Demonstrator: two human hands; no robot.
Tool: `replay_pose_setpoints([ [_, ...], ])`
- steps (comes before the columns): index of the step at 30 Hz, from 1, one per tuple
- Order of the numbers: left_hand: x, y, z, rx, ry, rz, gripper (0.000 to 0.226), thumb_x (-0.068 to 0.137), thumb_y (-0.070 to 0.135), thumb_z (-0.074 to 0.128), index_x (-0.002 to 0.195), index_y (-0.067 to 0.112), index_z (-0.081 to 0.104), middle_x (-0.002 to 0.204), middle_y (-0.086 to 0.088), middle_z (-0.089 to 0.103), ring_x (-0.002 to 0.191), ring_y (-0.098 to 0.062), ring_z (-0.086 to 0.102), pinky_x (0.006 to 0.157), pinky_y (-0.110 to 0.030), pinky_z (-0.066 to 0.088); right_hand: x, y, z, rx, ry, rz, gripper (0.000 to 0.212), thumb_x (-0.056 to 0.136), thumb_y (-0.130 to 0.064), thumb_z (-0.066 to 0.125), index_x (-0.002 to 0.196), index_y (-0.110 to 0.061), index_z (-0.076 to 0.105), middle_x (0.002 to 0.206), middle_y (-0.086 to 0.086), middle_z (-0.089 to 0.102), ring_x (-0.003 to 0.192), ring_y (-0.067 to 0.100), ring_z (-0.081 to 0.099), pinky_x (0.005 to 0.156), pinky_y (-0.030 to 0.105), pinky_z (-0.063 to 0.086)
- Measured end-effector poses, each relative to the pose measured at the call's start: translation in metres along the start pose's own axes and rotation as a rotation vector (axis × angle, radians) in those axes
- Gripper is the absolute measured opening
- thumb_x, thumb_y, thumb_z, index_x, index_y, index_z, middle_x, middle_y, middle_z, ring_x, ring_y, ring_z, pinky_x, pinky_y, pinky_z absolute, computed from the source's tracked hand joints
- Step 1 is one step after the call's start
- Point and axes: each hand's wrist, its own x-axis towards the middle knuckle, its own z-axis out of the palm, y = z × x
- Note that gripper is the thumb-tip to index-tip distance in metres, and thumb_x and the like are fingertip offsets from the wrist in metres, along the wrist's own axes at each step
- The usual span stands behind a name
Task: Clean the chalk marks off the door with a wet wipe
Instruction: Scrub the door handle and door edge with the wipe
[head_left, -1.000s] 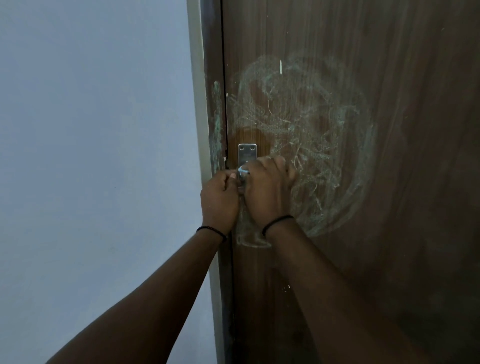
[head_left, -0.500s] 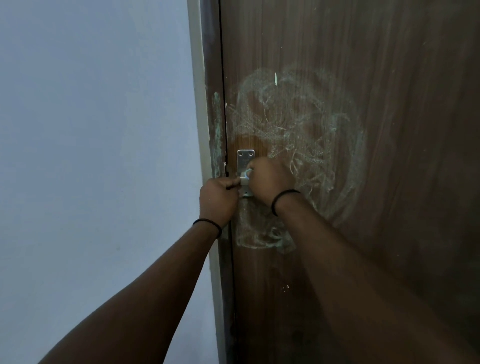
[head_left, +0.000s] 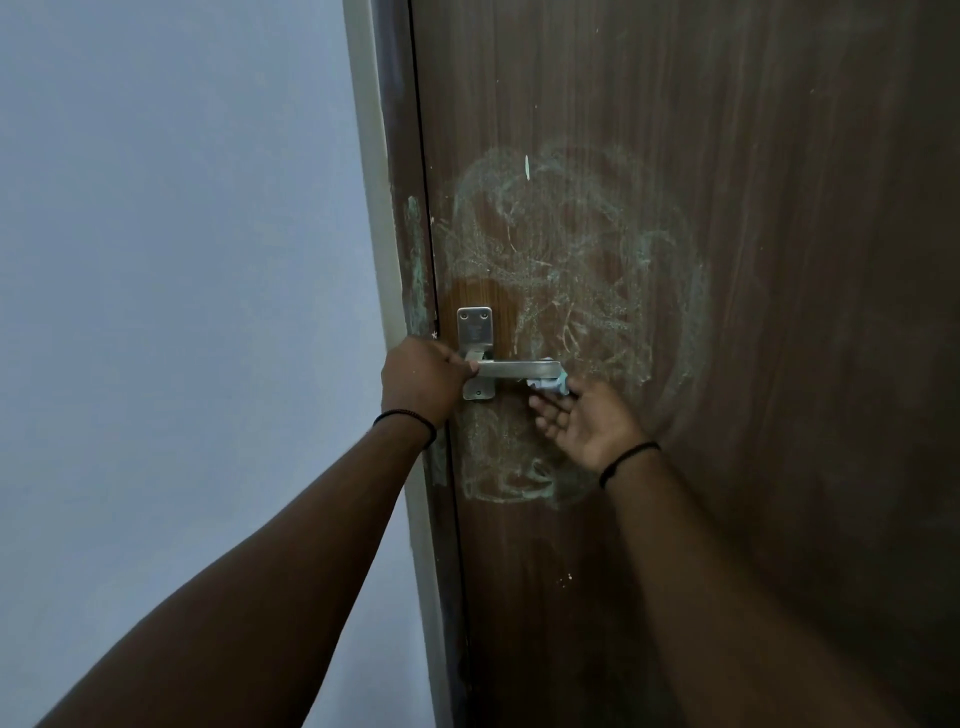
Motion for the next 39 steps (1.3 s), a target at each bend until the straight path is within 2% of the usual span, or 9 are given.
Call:
replay_pose_setpoints([
  [4,0.005,0.002,0.000,0.072,0.001,0.005,0.015,0.081,0.024,0.076,0.071,0.012,0.075,0.069,-0.006,0.071,0.070,-0.019,0.068,0.061,-0.025,0.049,0.010,0.045,0.036,0.350,-0.113,-0.009,0.019,0.097,-0.004,0.044,0.094,-0.010,0.062,0.075,0.004,0.068,0.065,0.011,0.054,0.054,0.020,0.049],
  [10,0.012,0.005,-0.002,0.132,-0.053,0.020,0.016,0.081,0.023,0.077,0.078,0.008,0.075,0.075,-0.009,0.073,0.074,-0.023,0.071,0.075,-0.037,0.060,0.024,0.063,0.069,0.589,-0.120,-0.106,0.022,0.097,0.004,0.042,0.108,-0.001,0.061,0.097,0.013,0.065,0.082,0.017,0.063,0.062,0.018,0.056],
  [17,0.019,0.013,-0.002,0.224,-0.079,0.005,0.020,0.077,0.024,0.081,0.082,0.006,0.075,0.081,-0.010,0.074,0.078,-0.022,0.072,0.075,-0.034,0.060,0.010,0.059,0.046,0.782,-0.049,-0.169,0.014,0.096,0.004,0.048,0.095,-0.001,0.061,0.093,0.011,0.064,0.081,0.014,0.065,0.060,0.017,0.057],
  [21,0.020,0.014,-0.001,0.292,-0.034,0.022,0.012,0.079,0.020,0.077,0.079,0.009,0.074,0.075,-0.004,0.067,0.077,-0.022,0.066,0.051,-0.022,0.041,0.003,0.052,0.076,0.613,-0.045,-0.077,0.019,0.096,0.008,0.043,0.093,0.001,0.060,0.087,0.013,0.062,0.074,0.017,0.062,0.053,0.019,0.056],
  [24,0.021,0.011,-0.001,0.284,-0.040,0.022,0.017,0.078,0.025,0.079,0.084,0.010,0.076,0.084,-0.006,0.071,0.074,-0.019,0.061,0.060,-0.022,0.042,0.001,0.043,0.085,0.524,0.009,-0.030,0.019,0.095,0.009,0.043,0.103,0.004,0.060,0.090,0.014,0.062,0.080,0.020,0.062,0.050,0.020,0.056],
  [27,0.021,0.012,0.000,0.319,-0.039,0.043,0.018,0.077,0.025,0.080,0.082,0.009,0.075,0.087,-0.009,0.073,0.071,-0.019,0.058,0.063,-0.026,0.043,-0.004,0.036,0.064,0.536,0.021,-0.046,0.019,0.094,0.010,0.044,0.085,0.003,0.059,0.084,0.013,0.061,0.065,0.016,0.064,0.053,0.018,0.056],
  [31,0.023,0.012,0.002,0.324,-0.057,0.046,0.021,0.078,0.025,0.079,0.086,0.007,0.075,0.086,-0.009,0.073,0.076,-0.021,0.066,0.064,-0.026,0.045,-0.004,0.029,0.034,0.709,0.094,-0.151,0.014,0.095,0.005,0.048,0.088,0.000,0.059,0.089,0.012,0.060,0.074,0.015,0.061,0.055,0.019,0.057],
  [35,0.021,0.014,0.003,0.323,-0.026,0.038,0.016,0.078,0.023,0.078,0.083,0.008,0.074,0.085,-0.010,0.072,0.073,-0.021,0.061,0.064,-0.027,0.044,-0.005,0.039,0.066,0.624,0.015,-0.051,0.019,0.095,0.008,0.044,0.085,0.000,0.058,0.084,0.013,0.059,0.066,0.015,0.061,0.050,0.017,0.055],
  [39,0.017,0.013,0.002,0.290,-0.007,0.017,0.011,0.080,0.019,0.075,0.079,0.008,0.072,0.083,-0.009,0.071,0.075,-0.023,0.064,0.063,-0.027,0.044,-0.010,0.040,0.076,0.589,0.015,-0.027,0.018,0.095,0.009,0.044,0.087,0.002,0.058,0.087,0.014,0.059,0.074,0.019,0.059,0.050,0.018,0.055],
])
